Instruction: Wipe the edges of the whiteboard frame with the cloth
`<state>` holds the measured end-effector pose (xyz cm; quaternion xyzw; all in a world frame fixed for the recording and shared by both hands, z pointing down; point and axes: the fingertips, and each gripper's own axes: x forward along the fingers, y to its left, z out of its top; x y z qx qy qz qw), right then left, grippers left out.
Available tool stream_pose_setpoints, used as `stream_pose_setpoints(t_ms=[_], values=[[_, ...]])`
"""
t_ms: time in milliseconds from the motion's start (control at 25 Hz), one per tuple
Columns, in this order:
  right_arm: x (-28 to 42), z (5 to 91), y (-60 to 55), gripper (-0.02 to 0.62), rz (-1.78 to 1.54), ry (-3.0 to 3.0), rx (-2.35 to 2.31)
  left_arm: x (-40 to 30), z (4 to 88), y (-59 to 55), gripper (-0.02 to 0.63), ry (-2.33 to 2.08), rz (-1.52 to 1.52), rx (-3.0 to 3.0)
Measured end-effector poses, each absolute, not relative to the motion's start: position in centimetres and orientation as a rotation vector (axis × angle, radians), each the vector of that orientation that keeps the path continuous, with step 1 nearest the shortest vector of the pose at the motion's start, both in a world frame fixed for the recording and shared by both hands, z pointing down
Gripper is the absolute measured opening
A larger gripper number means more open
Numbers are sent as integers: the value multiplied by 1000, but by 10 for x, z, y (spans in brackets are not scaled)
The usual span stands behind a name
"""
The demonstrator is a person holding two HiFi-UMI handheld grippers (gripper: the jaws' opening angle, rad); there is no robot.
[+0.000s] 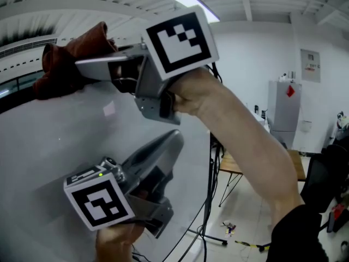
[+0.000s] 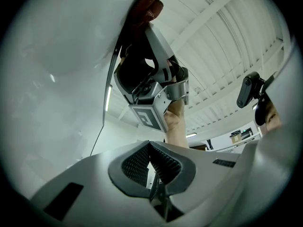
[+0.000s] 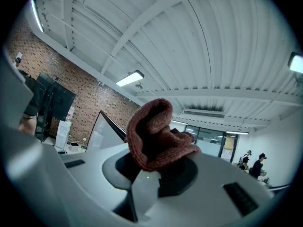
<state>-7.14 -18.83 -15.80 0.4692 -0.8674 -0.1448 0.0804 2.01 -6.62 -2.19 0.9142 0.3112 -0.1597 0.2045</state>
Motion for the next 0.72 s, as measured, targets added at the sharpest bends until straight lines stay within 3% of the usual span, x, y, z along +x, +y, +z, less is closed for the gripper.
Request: stream_pose_setpoints(t_ms=[320,720], values=[[-57,-155,-191,77,-452,-2569,1419,32,-13,-69,-3,904,-414,2543],[-4,-144,-174,77,-453,-2590,1326,97,-10,-55,-3,832,-429,2589]])
